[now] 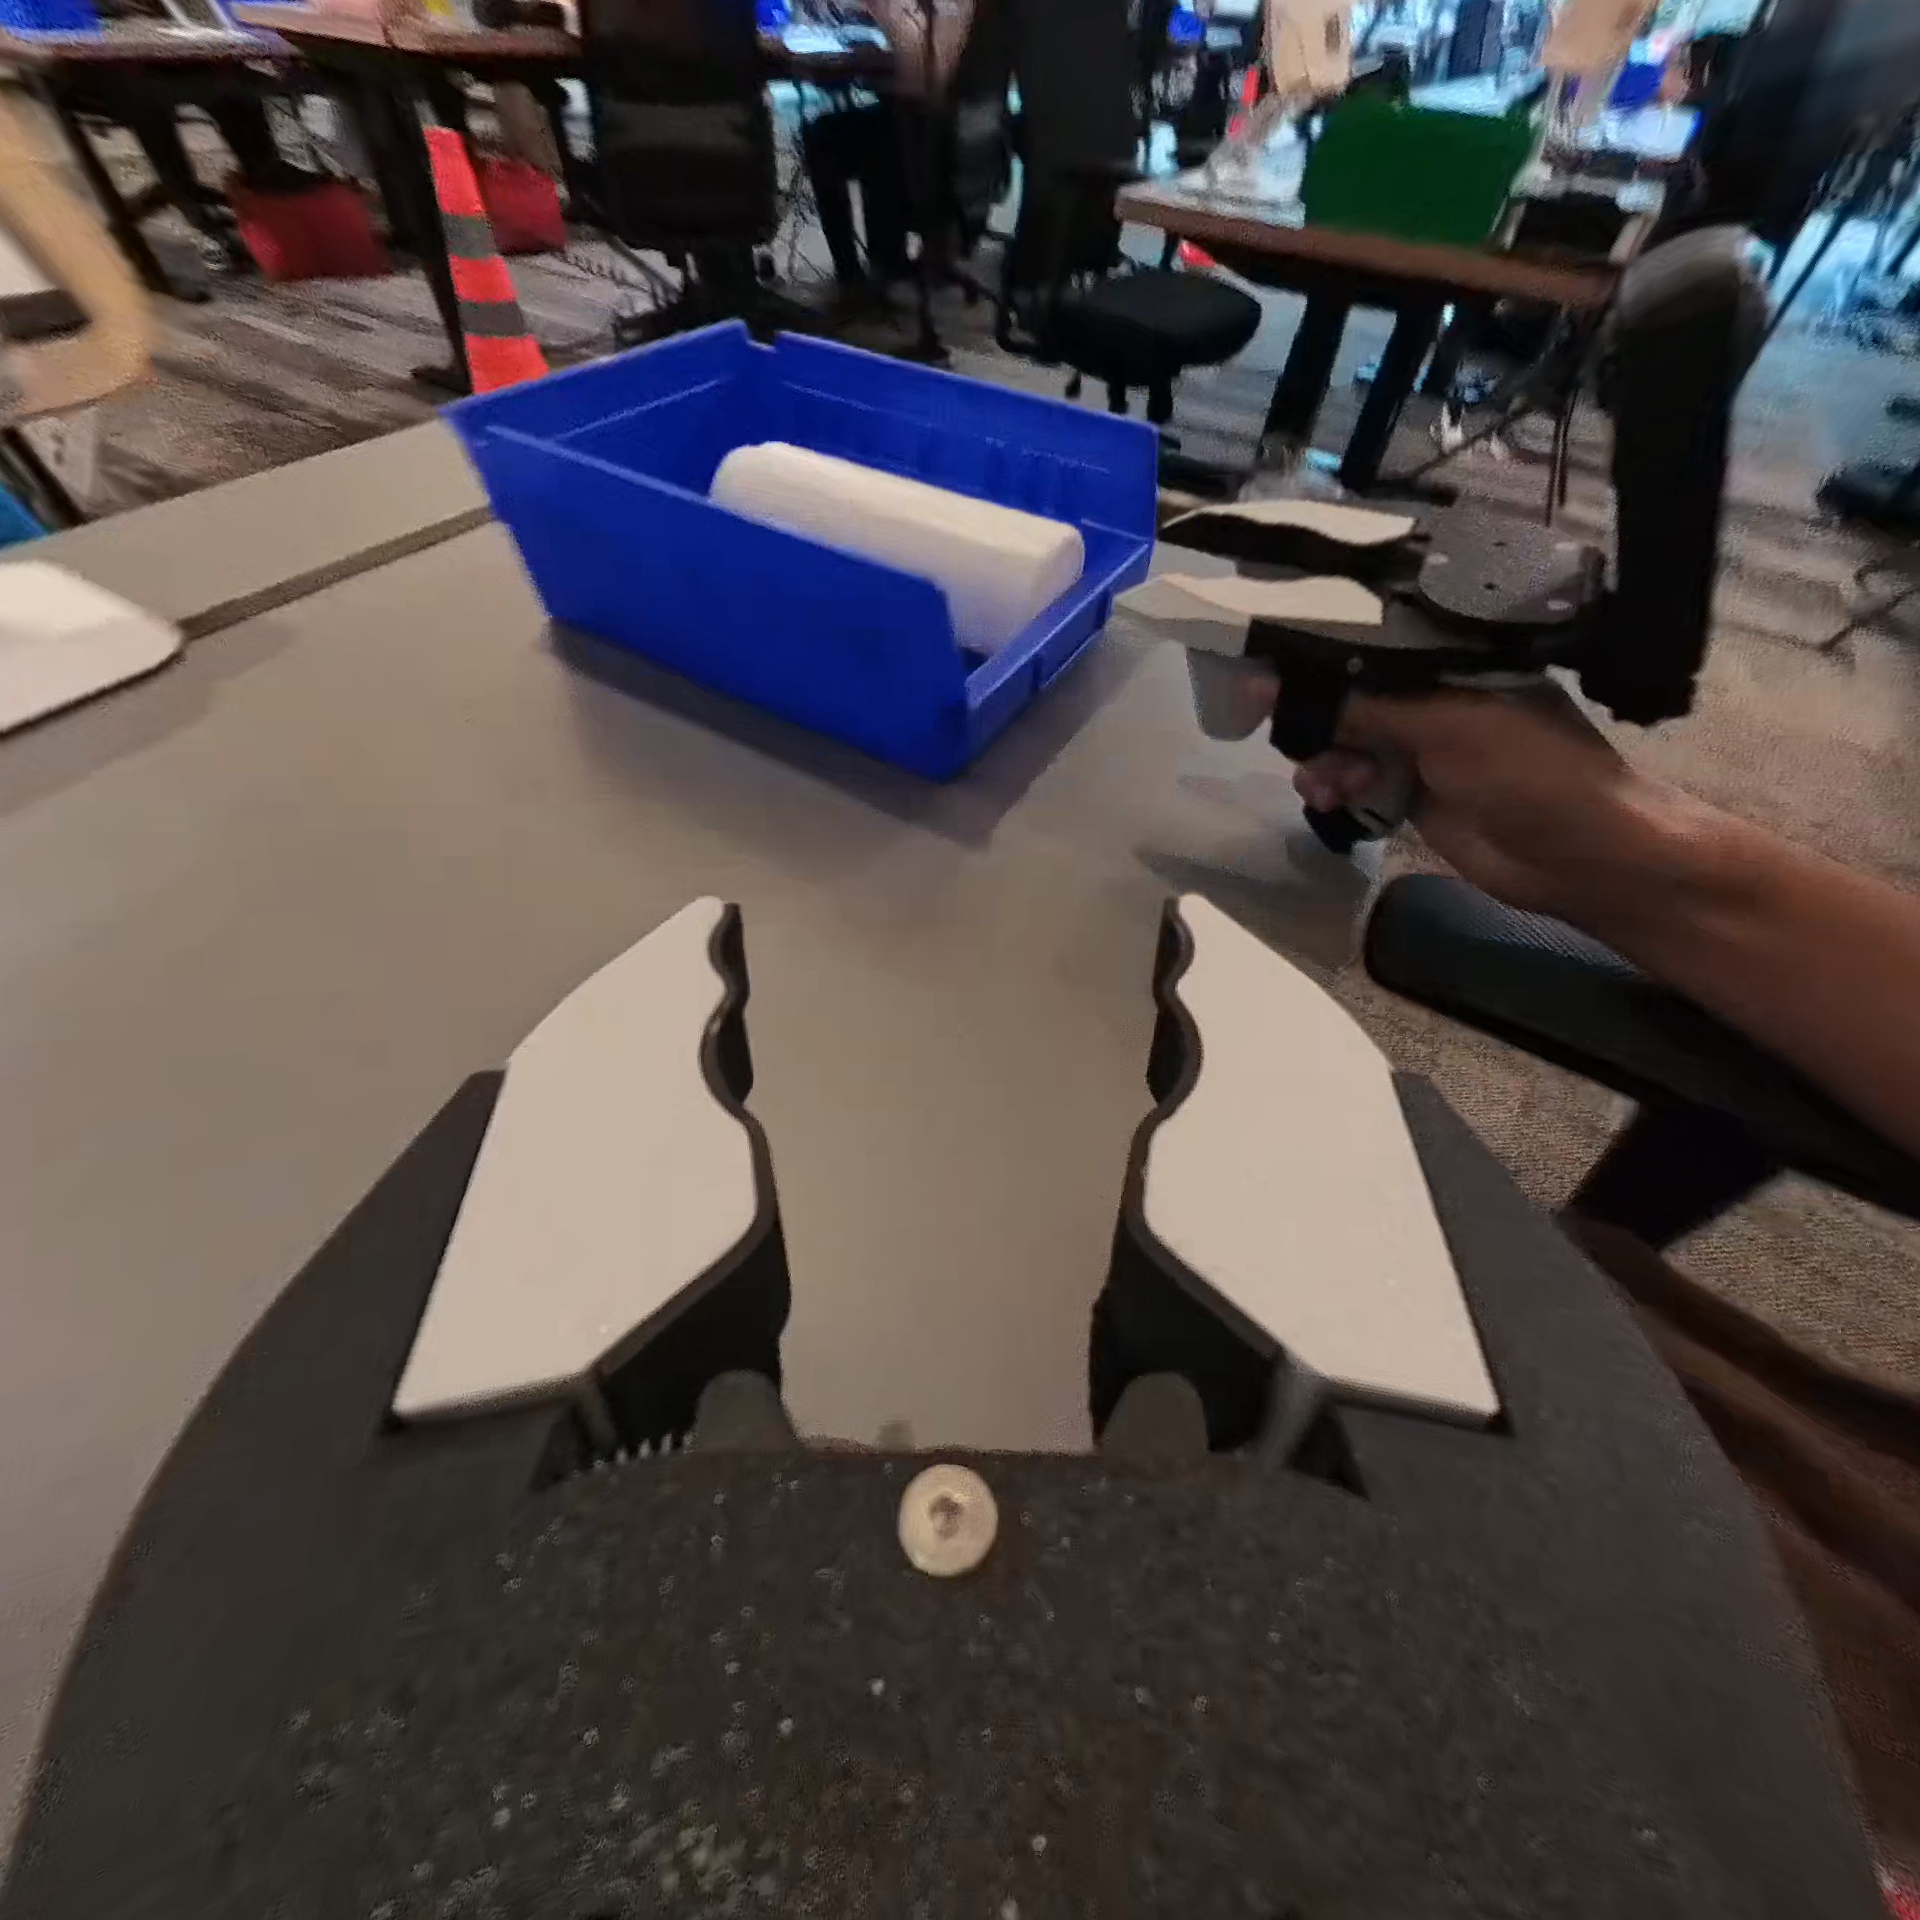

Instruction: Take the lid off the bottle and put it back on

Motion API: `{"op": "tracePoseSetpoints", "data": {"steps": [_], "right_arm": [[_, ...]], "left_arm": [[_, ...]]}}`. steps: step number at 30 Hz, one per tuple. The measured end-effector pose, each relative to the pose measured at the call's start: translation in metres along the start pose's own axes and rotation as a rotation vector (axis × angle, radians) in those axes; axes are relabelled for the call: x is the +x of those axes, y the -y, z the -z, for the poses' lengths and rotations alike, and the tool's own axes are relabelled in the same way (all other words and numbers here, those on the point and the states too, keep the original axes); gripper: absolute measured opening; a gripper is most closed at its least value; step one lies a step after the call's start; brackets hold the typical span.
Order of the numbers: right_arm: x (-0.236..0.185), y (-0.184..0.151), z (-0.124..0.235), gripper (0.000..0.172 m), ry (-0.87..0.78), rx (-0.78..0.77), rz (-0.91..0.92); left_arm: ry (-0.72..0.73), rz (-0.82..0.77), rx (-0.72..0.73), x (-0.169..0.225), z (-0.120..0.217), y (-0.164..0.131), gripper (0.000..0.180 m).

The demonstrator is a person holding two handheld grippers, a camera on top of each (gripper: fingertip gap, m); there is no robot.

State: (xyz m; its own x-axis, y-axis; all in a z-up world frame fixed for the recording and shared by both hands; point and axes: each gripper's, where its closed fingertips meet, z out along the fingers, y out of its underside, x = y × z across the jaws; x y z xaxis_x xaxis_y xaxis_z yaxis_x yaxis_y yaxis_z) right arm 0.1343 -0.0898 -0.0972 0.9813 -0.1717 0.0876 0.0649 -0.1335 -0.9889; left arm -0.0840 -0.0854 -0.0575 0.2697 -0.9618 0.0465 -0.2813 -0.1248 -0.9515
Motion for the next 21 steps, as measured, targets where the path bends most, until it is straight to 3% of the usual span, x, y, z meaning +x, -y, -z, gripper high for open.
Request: {"op": "tracePoseSetpoints", "data": {"steps": [2,6,10,13,15,16,20,21], "right_arm": [[0.008,-0.003,-0.001,0.055,-0.017,-0.014,-0.028],[0.021,-0.005,-0.001,0.055,-0.009,-0.005,-0.141],[0.027,-0.006,0.0,0.053,0.015,0.009,-0.27],[0.03,-0.011,-0.001,0.053,0.015,-0.019,-0.314],[0.035,-0.013,-0.001,0.053,-0.013,-0.023,-0.346],[0.039,-0.014,-0.002,0.056,-0.039,-0.027,-0.369],[0.036,-0.021,-0.006,0.061,-0.053,-0.088,-0.369],[0.033,-0.022,-0.006,0.051,-0.055,-0.102,-0.351]], "left_arm": [[0.01,0.002,-0.02,0.004,-0.055,0.012,0.074],[0.101,0.113,-0.13,-0.01,-0.16,0.006,0.087],[0.237,0.201,-0.133,-0.038,-0.216,0.006,0.087],[0.265,0.248,-0.167,-0.046,-0.23,0.002,0.072],[0.381,0.233,-0.157,-0.058,-0.22,0.002,0.029],[0.473,0.199,-0.152,-0.068,-0.211,0.0,0.016],[0.54,0.236,-0.141,-0.076,-0.186,-0.008,0.005],[0.529,0.25,-0.143,-0.074,-0.181,-0.009,0.005]]}}
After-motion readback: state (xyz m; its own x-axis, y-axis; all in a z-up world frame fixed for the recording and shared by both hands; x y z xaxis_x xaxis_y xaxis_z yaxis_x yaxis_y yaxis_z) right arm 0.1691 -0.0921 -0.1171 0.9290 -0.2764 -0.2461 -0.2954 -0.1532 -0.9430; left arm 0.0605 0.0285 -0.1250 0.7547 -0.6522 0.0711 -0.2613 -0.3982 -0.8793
